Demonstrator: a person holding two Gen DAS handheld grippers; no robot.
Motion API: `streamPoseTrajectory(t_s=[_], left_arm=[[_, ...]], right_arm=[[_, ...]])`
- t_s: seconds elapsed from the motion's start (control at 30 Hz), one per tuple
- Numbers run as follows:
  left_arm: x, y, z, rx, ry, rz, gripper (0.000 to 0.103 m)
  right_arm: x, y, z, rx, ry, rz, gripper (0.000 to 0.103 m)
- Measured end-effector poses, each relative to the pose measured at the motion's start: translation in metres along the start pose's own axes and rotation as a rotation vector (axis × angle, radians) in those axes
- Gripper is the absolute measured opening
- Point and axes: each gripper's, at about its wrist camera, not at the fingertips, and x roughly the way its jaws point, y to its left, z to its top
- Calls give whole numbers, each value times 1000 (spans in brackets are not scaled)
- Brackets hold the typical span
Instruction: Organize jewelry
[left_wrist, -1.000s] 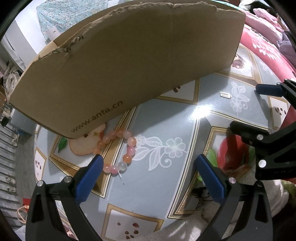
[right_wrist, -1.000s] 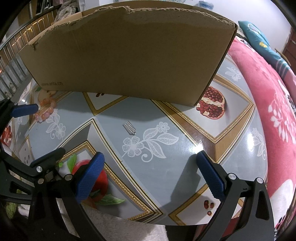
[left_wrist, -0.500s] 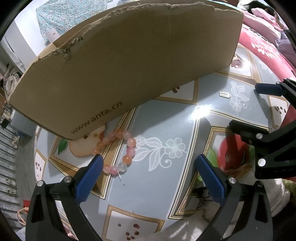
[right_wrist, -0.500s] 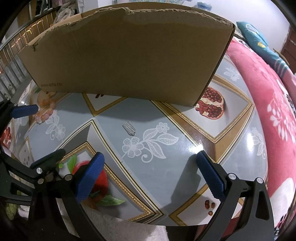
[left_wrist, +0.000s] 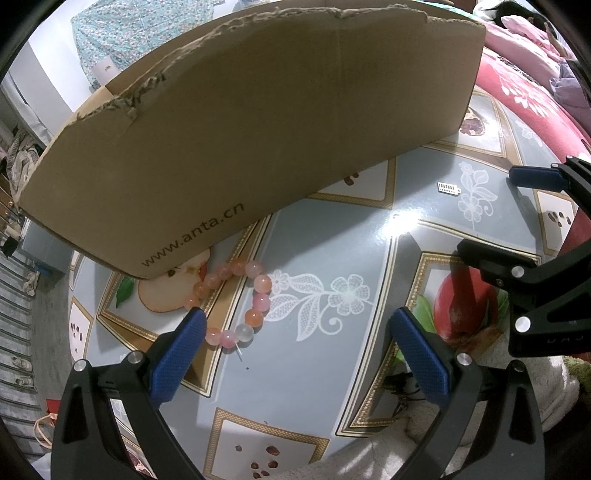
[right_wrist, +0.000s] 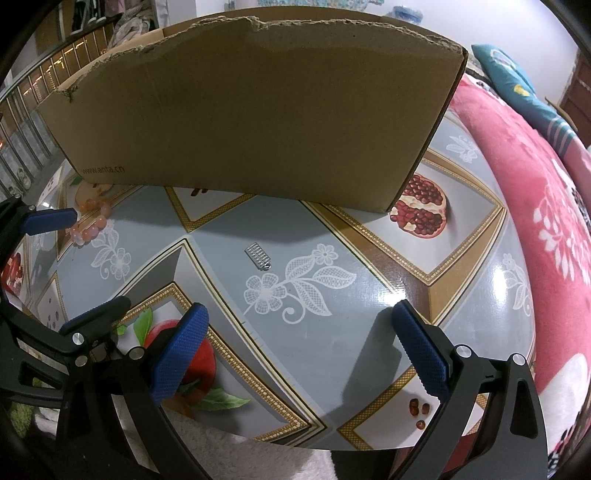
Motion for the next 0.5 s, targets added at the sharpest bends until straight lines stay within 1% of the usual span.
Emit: streamPoseTrajectory(t_s=[0.5], left_arm=[[0, -1, 0, 0, 0, 2, 99]], right_arm=[[0, 0, -1, 0, -1, 0, 95]])
